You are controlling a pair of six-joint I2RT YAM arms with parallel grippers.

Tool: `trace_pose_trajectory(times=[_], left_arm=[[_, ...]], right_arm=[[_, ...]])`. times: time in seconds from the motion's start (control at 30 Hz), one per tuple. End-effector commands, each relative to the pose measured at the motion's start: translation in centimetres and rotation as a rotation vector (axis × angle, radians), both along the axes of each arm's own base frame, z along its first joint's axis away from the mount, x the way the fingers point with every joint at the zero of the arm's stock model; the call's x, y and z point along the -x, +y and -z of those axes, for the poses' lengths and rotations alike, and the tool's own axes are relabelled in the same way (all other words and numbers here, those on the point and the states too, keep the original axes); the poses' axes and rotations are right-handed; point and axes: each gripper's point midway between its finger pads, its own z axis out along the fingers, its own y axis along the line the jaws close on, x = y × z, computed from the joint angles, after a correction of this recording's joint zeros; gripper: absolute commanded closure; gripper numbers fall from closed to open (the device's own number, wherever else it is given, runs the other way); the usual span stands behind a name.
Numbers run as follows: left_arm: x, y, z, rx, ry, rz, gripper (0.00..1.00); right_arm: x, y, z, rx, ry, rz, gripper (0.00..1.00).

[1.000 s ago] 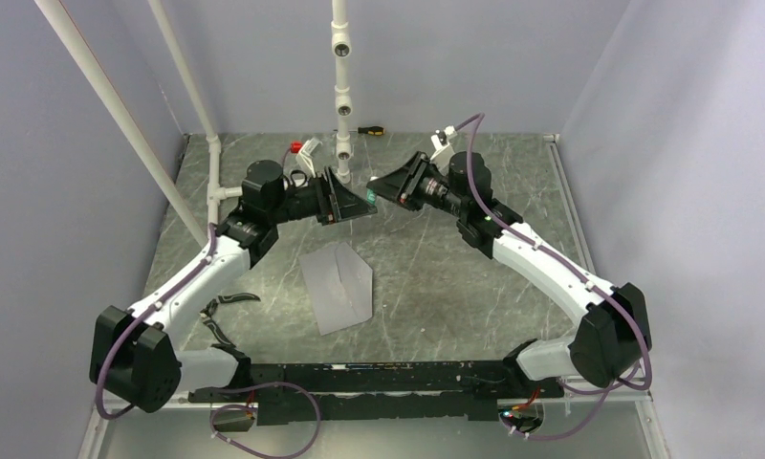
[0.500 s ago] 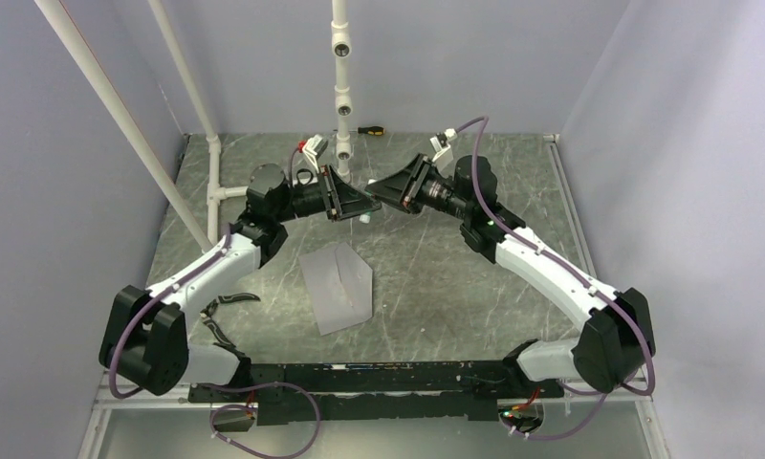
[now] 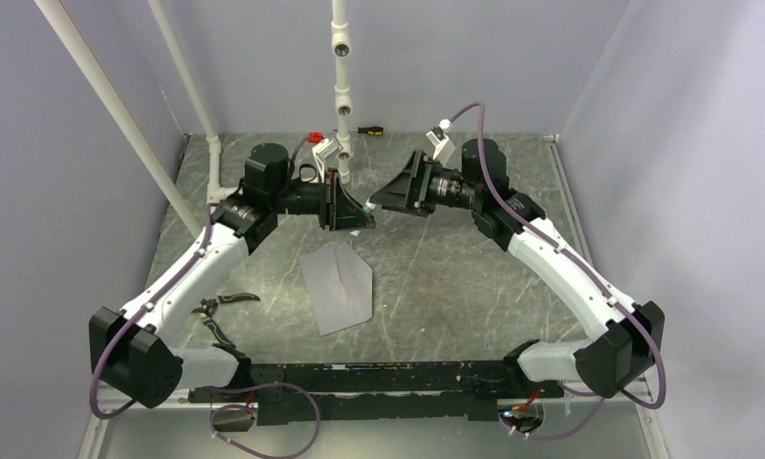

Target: Place the letter into the envelope and seal it

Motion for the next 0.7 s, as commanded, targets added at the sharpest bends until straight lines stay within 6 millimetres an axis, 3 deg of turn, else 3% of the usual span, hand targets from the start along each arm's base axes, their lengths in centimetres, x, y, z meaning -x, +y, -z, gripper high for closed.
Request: trace_pose_trajectory(times=[0.0,0.2,0.4,0.57,0.67], left_arm=[[2.3,1.0,-1.1,-0.073,-0.262,0.174,0.97],[1.9,1.4,-0.4,-0.147,-0.332,0.21,0.97],[2.0,1.4,-0.3,-0.16,-0.354,0.23,0.97],[2.3,1.4,0.1,-0.177,-0.347,0.249,0.98],[2.1,1.5,0.1,-0.187,-0.352,0.239,0.97]], right_arm=[[2.4,-0.1,-1.1,0.052,-0.057,-0.151,0.37],[3.1,0.7,-2.9,-0.018,-0.07,-0.212,0.39],[3.4,1.6,-2.6,-0.016,-0.069,-0.254,0.56],[3.6,2.6,-2.5,-0.019,-0.072,-0.28,0.61],[3.7,3.1,-2.2,-0.027,-0.057,-0.304,0.7]])
